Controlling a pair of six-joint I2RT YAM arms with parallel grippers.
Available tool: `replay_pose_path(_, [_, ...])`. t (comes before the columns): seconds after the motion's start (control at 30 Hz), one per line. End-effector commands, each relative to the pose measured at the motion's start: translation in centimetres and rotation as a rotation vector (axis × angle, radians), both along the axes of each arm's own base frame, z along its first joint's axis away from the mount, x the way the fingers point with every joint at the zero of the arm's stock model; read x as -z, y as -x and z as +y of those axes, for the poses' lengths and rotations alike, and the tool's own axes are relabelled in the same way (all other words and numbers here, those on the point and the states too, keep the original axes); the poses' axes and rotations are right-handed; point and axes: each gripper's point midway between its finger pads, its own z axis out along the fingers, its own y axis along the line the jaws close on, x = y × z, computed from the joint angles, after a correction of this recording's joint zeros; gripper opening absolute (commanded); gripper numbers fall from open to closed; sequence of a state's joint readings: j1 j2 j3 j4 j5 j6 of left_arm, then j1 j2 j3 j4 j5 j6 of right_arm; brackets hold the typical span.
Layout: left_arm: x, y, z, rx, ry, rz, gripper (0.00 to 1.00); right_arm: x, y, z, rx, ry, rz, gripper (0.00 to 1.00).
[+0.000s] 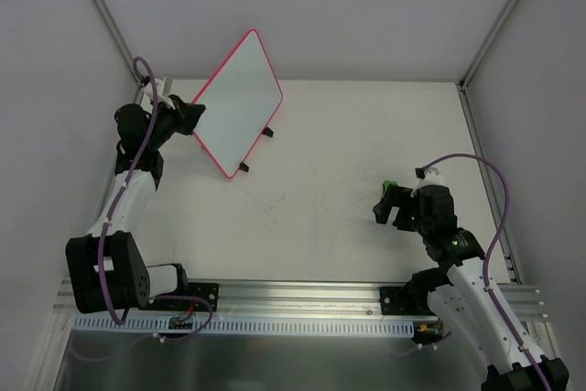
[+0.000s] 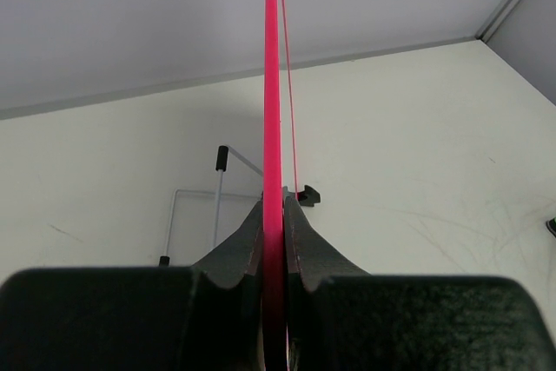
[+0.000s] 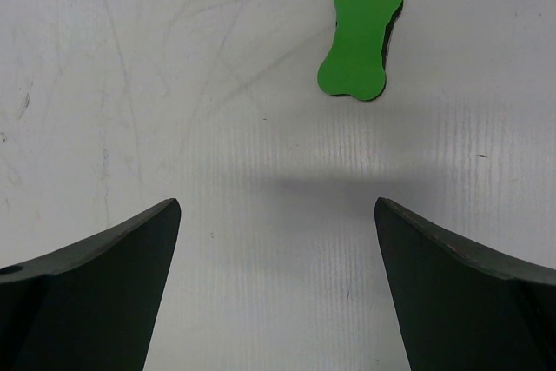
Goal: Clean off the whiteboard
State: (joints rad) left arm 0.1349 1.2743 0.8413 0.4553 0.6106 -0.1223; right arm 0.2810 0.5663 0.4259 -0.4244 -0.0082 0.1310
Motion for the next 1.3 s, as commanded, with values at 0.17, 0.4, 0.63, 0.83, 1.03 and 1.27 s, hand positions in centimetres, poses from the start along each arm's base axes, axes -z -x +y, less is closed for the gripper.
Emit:
replay_pose_path(0.17, [7.0,3.4,2.2,-0.057,-0.109,0.196,0.00,0.0,0.0,0.0,0.021,-0.023,-0.011,0.99])
replay_pose_path(0.4, [6.6,4.1,1.4,-0.023,-0.070,0.242,0.00,0.5,0.0,-0.6,0.060,-0.016,-0.006,0.99])
replay_pose_path(0.63, [5.4,3.9,1.4,-0.018,-0.064,0.255,0.00,0.3,0.0,-0.6,0.063,-0.022,-0.019,0.99])
replay_pose_path(0.83, [3.0,3.5,1.4,-0.025,-0.032,0.261,0.00,0.4,0.1,-0.6,0.070,-0.026,-0.019,0.99])
replay_pose_path(1.03, [1.4,3.3,1.3,-0.016,-0.018,0.254,0.00,0.5,0.0,-0.6,0.068,-0.018,-0.010,0.99])
replay_pose_path(1.27, [0.9,3.8,1.7,-0.061,-0.004,0.257,0.00,0.4,0.0,-0.6,0.068,-0.019,-0.013,0.99])
